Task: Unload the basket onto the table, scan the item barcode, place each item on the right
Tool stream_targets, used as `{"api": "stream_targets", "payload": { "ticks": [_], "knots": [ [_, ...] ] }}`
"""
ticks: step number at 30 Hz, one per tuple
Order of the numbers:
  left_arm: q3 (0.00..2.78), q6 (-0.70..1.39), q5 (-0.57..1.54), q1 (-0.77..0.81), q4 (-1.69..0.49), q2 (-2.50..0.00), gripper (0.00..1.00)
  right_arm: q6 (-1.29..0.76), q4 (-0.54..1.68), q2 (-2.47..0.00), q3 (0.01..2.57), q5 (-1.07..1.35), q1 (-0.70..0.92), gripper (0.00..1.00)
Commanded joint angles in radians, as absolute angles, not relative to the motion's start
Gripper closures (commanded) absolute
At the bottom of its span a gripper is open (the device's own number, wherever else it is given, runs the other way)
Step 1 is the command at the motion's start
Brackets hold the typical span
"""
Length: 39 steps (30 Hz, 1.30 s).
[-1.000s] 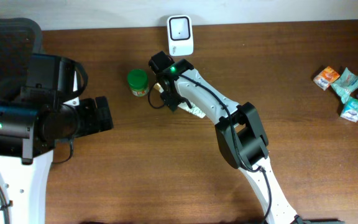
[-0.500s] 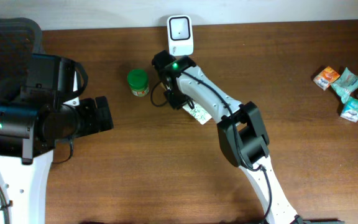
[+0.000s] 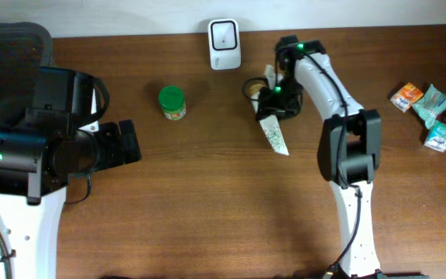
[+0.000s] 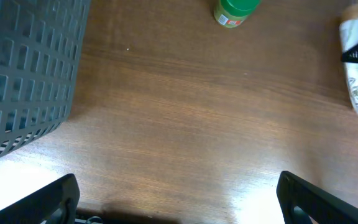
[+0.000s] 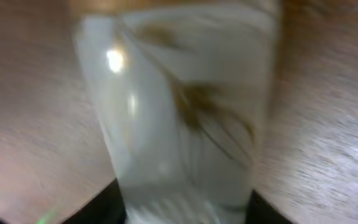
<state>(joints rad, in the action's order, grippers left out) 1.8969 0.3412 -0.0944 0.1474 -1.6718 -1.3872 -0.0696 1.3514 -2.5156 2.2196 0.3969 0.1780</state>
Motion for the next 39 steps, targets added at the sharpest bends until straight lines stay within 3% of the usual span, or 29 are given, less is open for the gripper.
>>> {"api": "stream_targets", "payload": {
  "ticks": [1, 5, 17, 22, 32, 39],
  "knots": [
    [1.9, 0.352, -0.098, 0.147, -1.67, -1.376, 0.01, -0.033, 1.362, -2.508, 2.213, 0.434, 0.175, 0.43],
    [1.9, 0.352, -0.098, 0.147, -1.67, -1.376, 0.01, -0.034, 1.382, -2.47, 2.214, 0.401, 0.178, 0.31],
    [1.9, 0.352, -0.098, 0.147, -1.67, -1.376, 0.01, -0.148, 1.372, -2.378, 2.222, 0.195, 0.318, 0.3],
    [1.9, 0.352, -0.098, 0.147, -1.67, -1.376, 0.01, -0.33, 1.357, -2.378, 2.222, -0.198, 0.427, 0.3],
    [1.9, 0.352, -0.098, 0.147, -1.67, -1.376, 0.01, -0.544, 1.279, -2.418, 2.221, -0.533, 0.609, 0.3],
    [1.9, 0.352, -0.098, 0.147, -1.67, -1.376, 0.01, -0.645, 1.251, -2.447, 2.13, -0.668, 0.62, 0.28]
  ]
}}
